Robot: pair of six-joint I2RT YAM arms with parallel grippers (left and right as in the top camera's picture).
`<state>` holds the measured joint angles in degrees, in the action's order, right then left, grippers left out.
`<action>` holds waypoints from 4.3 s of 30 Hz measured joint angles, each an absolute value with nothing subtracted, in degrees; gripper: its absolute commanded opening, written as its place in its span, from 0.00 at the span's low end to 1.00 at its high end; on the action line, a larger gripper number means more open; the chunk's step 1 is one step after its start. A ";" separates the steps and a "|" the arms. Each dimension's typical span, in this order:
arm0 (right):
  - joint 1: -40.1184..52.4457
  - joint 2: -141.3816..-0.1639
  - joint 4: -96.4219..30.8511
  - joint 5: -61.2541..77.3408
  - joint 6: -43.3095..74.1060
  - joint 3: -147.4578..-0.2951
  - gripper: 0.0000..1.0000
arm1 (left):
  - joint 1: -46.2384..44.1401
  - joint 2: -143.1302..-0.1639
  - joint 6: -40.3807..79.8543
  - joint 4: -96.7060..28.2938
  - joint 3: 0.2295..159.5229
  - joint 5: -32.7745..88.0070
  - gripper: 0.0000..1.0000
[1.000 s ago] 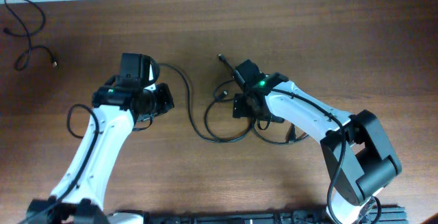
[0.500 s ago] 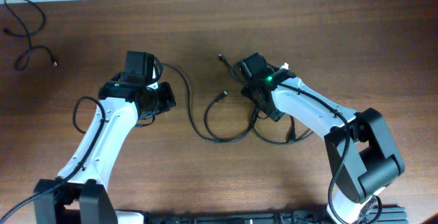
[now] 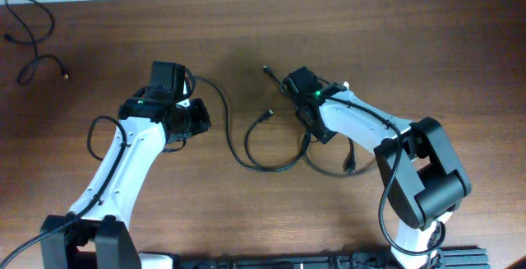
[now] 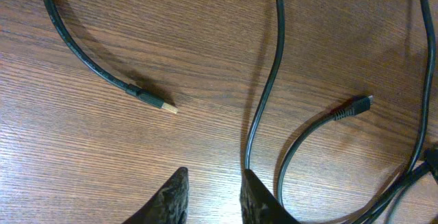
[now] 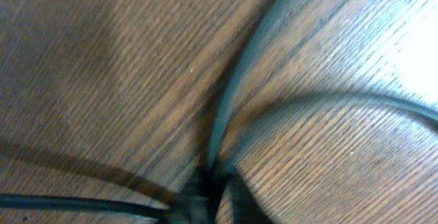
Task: Untangle cables
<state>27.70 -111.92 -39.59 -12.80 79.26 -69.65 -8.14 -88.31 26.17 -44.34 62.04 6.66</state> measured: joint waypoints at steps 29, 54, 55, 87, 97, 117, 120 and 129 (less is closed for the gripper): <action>1.74 -81.76 -54.61 -13.91 40.95 -73.67 0.04 | -8.14 -88.31 26.41 -44.47 62.02 6.63 0.99; -7.94 -99.39 -47.64 6.81 34.52 -68.79 0.04 | -8.14 -88.31 29.82 -44.31 62.02 11.33 0.99; -7.49 -100.36 -47.27 6.81 34.50 -68.77 0.04 | -8.14 -88.31 29.82 -44.34 62.02 11.90 0.99; -6.85 -105.21 -46.92 7.07 34.46 -68.64 0.99 | -31.33 -95.92 62.89 -45.25 61.93 6.92 0.64; -6.85 -105.19 -46.92 7.07 34.48 -68.64 0.99 | -31.35 -105.45 65.82 -47.35 61.84 5.65 0.25; -6.85 -105.19 -46.94 7.20 34.46 -68.64 0.99 | -19.99 -104.57 47.16 -58.02 80.44 -6.46 0.00; -6.85 -105.21 -46.92 7.20 34.46 -68.64 0.99 | -18.59 -100.42 43.48 -57.80 87.15 -11.66 0.00; -6.85 -105.21 -46.94 7.20 34.48 -68.64 0.99 | -17.85 -94.13 40.93 -54.37 90.94 -25.15 0.00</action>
